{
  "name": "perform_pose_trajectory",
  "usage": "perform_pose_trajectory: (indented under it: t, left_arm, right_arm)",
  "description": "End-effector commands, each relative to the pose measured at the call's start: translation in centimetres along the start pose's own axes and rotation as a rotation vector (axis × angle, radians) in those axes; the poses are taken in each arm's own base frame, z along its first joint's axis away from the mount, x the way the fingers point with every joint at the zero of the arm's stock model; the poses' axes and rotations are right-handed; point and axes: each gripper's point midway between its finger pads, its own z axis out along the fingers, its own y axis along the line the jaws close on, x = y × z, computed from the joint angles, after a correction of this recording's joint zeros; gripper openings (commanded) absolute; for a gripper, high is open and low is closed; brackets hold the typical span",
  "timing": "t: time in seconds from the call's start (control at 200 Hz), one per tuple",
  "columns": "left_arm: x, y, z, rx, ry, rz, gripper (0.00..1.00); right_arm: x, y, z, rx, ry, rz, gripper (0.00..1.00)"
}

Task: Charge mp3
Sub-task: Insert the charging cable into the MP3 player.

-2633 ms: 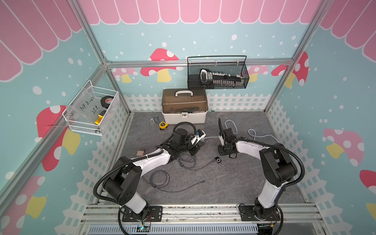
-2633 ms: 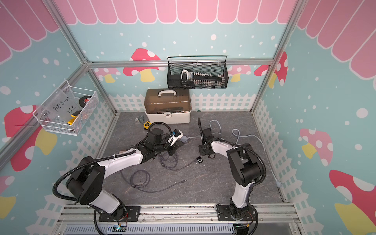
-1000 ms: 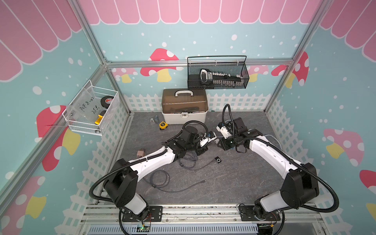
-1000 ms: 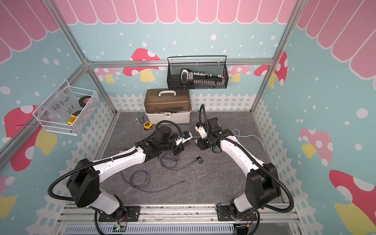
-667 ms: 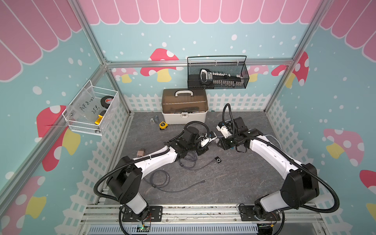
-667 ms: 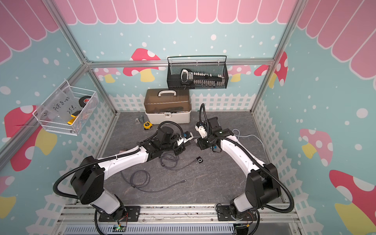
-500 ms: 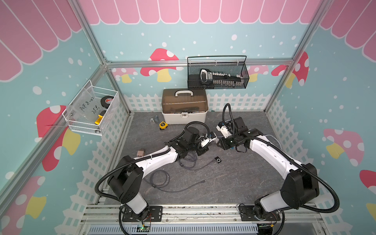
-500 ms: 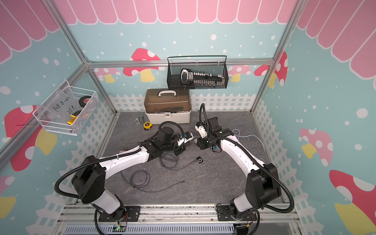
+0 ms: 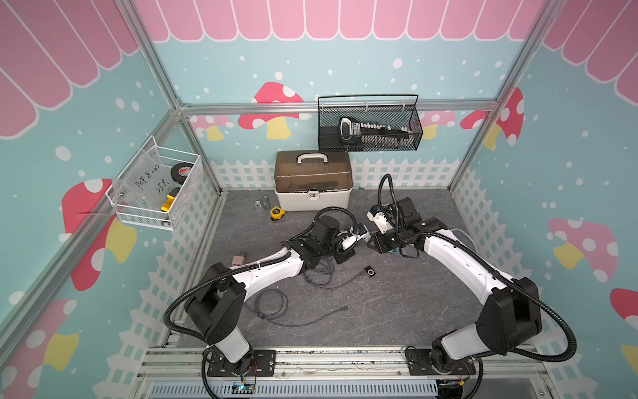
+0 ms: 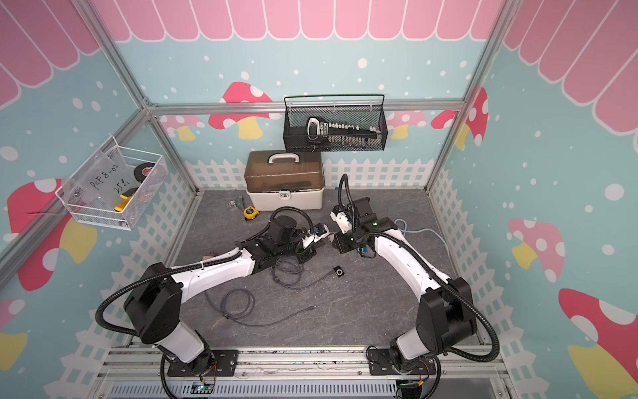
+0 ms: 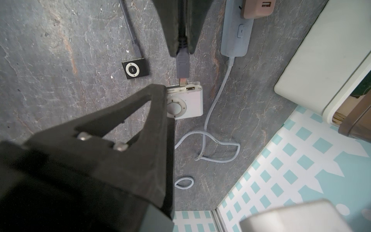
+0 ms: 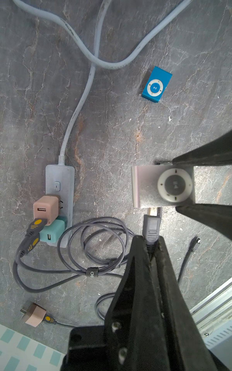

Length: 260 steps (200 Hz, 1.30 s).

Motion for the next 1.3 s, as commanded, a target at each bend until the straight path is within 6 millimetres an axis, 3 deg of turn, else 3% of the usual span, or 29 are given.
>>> perform_pose_trajectory:
  t: [0.0,1.296]
  left_arm:
    - [-1.5,1.2,0.1,-0.049,-0.036,0.013,0.00]
    - [-2.7,0.3,0.8,-0.041,-0.080,0.006,0.00]
  right_arm:
    - [-0.3,0.9,-0.7,-0.033,-0.013,-0.023,0.16]
    - [-0.9,1.6,-0.1,-0.085,-0.025,0.021,0.15]
